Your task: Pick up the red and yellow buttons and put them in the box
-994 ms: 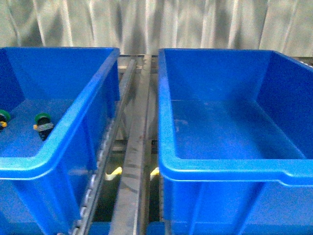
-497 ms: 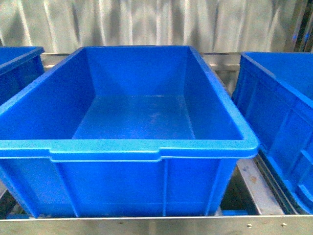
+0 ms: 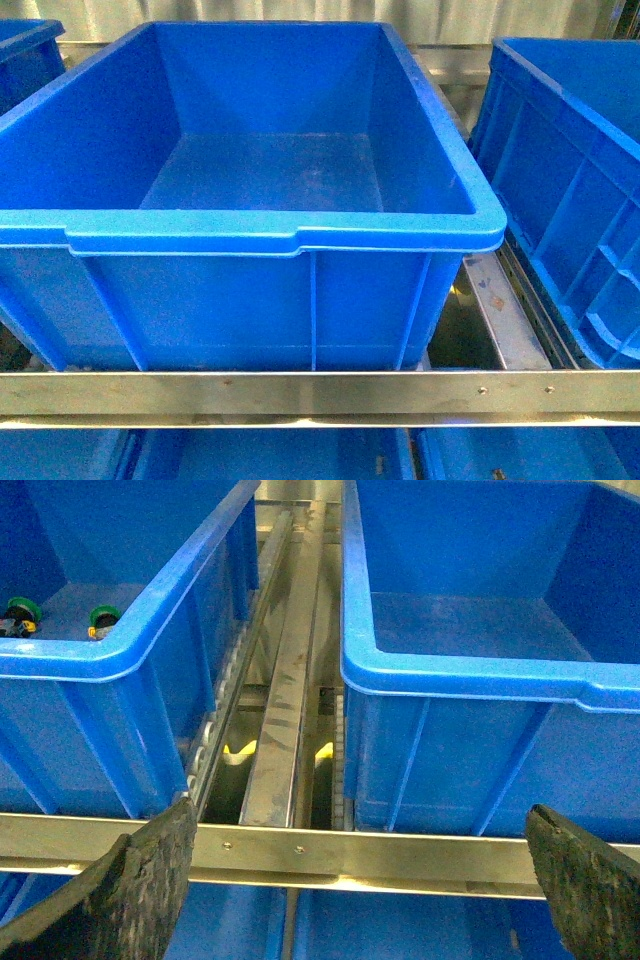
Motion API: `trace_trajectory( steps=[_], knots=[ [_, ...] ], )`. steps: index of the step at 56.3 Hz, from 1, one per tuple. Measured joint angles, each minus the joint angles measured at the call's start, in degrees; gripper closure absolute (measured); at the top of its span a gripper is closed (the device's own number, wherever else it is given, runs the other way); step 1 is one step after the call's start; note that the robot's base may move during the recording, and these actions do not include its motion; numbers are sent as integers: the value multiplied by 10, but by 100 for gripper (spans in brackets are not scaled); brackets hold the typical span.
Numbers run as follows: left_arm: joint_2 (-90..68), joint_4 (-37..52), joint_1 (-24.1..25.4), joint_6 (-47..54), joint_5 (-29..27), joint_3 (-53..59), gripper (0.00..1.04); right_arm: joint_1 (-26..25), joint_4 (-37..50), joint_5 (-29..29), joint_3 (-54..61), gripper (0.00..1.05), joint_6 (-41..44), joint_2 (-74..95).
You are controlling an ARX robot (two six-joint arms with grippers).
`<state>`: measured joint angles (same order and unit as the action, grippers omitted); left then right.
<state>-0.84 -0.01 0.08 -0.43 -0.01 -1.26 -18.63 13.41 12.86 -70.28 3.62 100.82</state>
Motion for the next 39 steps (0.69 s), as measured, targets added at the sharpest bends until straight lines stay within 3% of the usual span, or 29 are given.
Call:
trace_trajectory(
  steps=[6, 20, 30, 39],
  knots=[
    [0, 0, 0, 0, 0, 0, 8, -9, -13, -1, -41, 77, 20, 46],
    [0, 0, 0, 0, 0, 0, 8, -11, -18, -4, -74, 42, 36, 87],
    [0, 0, 0, 0, 0, 0, 8, -14, 71, 61, 30, 5, -26, -22],
    [0, 0, 0, 0, 0, 0, 8, -31, 107, 107, 116, 6, -71, -140]
  ],
)
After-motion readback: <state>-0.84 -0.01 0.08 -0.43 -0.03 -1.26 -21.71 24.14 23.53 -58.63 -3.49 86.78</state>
